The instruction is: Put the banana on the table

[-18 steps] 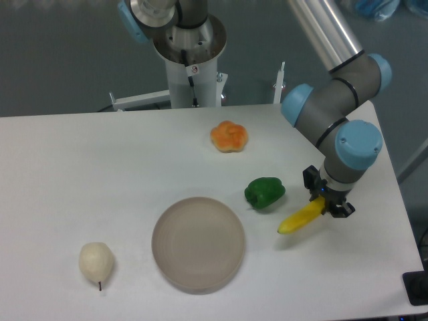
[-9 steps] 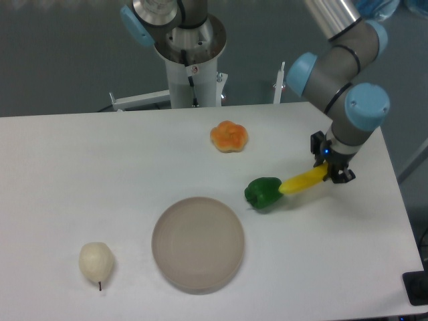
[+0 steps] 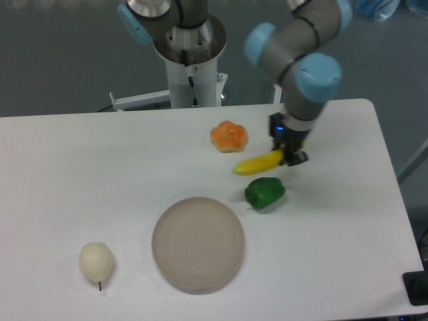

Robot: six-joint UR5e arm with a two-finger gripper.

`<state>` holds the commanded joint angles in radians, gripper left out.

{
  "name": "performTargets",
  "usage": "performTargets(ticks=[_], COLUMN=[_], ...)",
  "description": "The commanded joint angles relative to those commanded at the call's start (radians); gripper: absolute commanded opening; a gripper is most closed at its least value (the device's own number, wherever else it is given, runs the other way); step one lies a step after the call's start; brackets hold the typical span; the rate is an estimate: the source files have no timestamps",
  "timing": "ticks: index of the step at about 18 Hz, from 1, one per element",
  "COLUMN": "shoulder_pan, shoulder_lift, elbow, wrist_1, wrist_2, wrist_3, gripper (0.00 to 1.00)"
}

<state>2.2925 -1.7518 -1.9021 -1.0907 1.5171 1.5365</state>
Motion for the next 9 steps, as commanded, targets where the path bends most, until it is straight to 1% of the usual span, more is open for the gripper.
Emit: performTargets(ticks=[1, 4, 6, 7, 9], shoulder_pan=[-0.058, -0.154, -0.232, -0.269, -0.327], shoulder_lift=[-0.008, -0.018, -0.038, -0.055, -0.090], elbow=[0.000, -0.002, -0.002, 0.000, 0.005], wrist_1=[0.000, 0.002, 0.000, 0.011, 0.078], wrist_2=[0.003, 0.005, 0.005, 0.005, 0.006], wrist_3=[-0.069, -0.188, -0.306, -0.384, -0.514], gripper=[0.04, 0.05, 0.05, 0.05, 0.05])
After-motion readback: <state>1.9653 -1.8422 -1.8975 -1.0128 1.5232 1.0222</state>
